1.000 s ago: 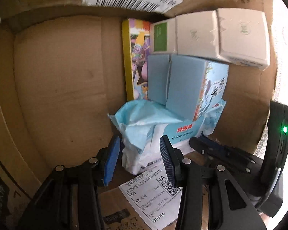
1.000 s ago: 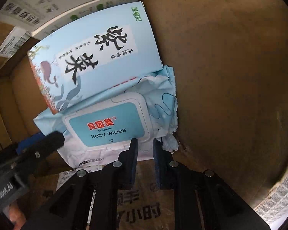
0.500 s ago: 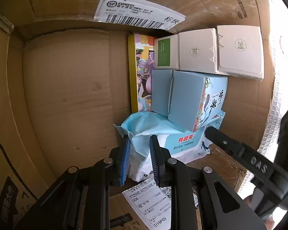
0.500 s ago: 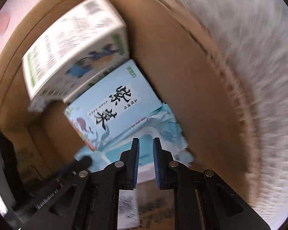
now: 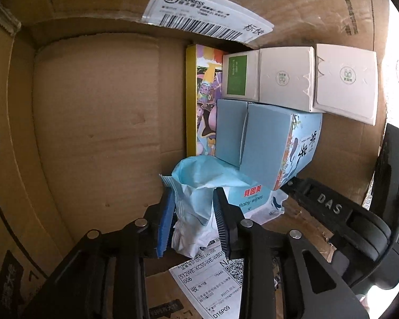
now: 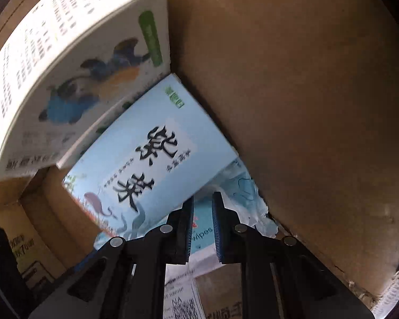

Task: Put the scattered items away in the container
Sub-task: 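Press the baby-wipes pack down into the box with both grippers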

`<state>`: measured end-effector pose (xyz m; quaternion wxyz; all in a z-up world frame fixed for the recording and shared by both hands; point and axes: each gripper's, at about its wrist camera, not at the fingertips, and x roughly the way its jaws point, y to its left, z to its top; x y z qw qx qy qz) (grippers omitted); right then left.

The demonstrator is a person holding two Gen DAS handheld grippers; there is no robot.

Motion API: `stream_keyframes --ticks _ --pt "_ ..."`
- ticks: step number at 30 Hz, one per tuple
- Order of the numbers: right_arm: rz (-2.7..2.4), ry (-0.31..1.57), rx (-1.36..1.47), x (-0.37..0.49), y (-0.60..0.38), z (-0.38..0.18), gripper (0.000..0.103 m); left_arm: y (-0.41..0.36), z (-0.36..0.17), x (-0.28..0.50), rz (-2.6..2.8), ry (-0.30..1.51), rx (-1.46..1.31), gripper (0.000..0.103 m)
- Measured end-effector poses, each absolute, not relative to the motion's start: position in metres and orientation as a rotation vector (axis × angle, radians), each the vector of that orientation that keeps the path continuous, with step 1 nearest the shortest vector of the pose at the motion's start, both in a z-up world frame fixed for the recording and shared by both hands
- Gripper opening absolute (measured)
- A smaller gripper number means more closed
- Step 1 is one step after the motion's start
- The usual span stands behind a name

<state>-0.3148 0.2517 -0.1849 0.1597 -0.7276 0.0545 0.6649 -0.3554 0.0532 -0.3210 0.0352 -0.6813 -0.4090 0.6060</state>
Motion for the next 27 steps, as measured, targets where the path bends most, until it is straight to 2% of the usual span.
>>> stream_keyframes --ticks 8,11,16,18,21,23,27 --pt "1.878 0.149 -2.096 -0.317 0.244 -0.169 0.012 0.047 -0.310 -0.366 1.891 -1.243 -2.076 0.034" --pt "1.880 0.289 -2.093 -0.310 0.243 -0.153 0.012 0.046 -0.304 -0.372 1.907 -1.219 -2.078 0.034" --pt "1.829 0.536 -1.906 -0.288 0.245 -0.118 0.012 0.048 -0.294 -0.385 1.899 -1.144 -2.051 0.032" --pt "1.817 0.564 -1.861 -0.285 0.242 -0.113 0.012 0.046 -0.291 -0.389 1.904 -1.124 -2.042 0.027" --pt "1.778 0.602 -1.807 -0.284 0.235 -0.113 0.012 0.040 -0.288 -0.393 1.887 -1.186 -1.992 0.021" --pt "1.724 0.668 -1.792 -0.281 0.235 -0.119 0.012 0.035 -0.285 -0.397 1.915 -1.197 -1.970 0.021" --pt "1.685 0.652 -1.765 -0.285 0.232 -0.121 0.012 0.029 -0.288 -0.406 1.927 -1.216 -1.971 0.021"
